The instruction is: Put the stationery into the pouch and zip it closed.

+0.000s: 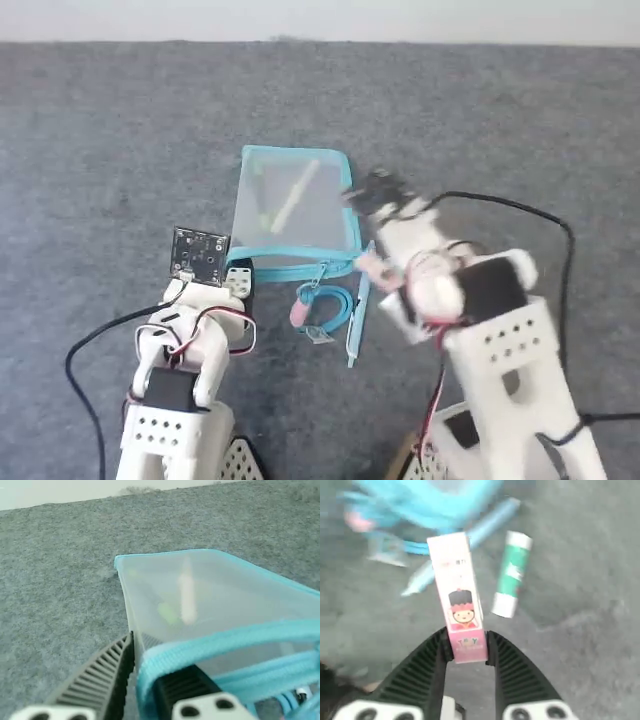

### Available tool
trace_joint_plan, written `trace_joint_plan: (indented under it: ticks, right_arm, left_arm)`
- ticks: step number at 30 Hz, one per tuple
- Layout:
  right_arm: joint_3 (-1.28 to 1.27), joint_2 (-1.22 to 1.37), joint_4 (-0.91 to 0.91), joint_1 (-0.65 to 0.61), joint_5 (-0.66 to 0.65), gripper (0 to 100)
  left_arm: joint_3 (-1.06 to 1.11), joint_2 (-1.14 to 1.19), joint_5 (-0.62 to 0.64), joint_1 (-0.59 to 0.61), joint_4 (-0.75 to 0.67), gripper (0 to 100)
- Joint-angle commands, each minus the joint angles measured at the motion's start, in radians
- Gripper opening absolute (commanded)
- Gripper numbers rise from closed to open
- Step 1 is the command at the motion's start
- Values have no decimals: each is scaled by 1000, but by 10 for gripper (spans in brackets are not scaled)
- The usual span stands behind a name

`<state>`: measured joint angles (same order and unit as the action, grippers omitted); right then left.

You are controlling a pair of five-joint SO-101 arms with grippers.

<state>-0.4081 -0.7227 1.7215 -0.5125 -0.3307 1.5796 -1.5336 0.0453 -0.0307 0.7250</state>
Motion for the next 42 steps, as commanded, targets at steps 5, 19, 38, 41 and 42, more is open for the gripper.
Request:
trace_joint_plan:
  ticks: [5, 19, 38, 41, 42]
  right_arm:
    - [107, 162, 12, -197, 26, 8]
    - [476, 555, -8, -196, 163, 9]
    - [988, 1007, 68, -237, 270, 99]
    - [990, 1007, 68, -282, 265, 203]
    - [990, 1007, 68, -292, 265, 229]
  left_arm:
    - [-2, 9, -6, 9, -29, 13]
    - [-2, 9, -6, 2, -29, 13]
    - [-2, 9, -6, 0, -29, 13]
    - [-2, 9, -6, 0, -29, 13]
    - [-2, 9, -6, 0, -29, 13]
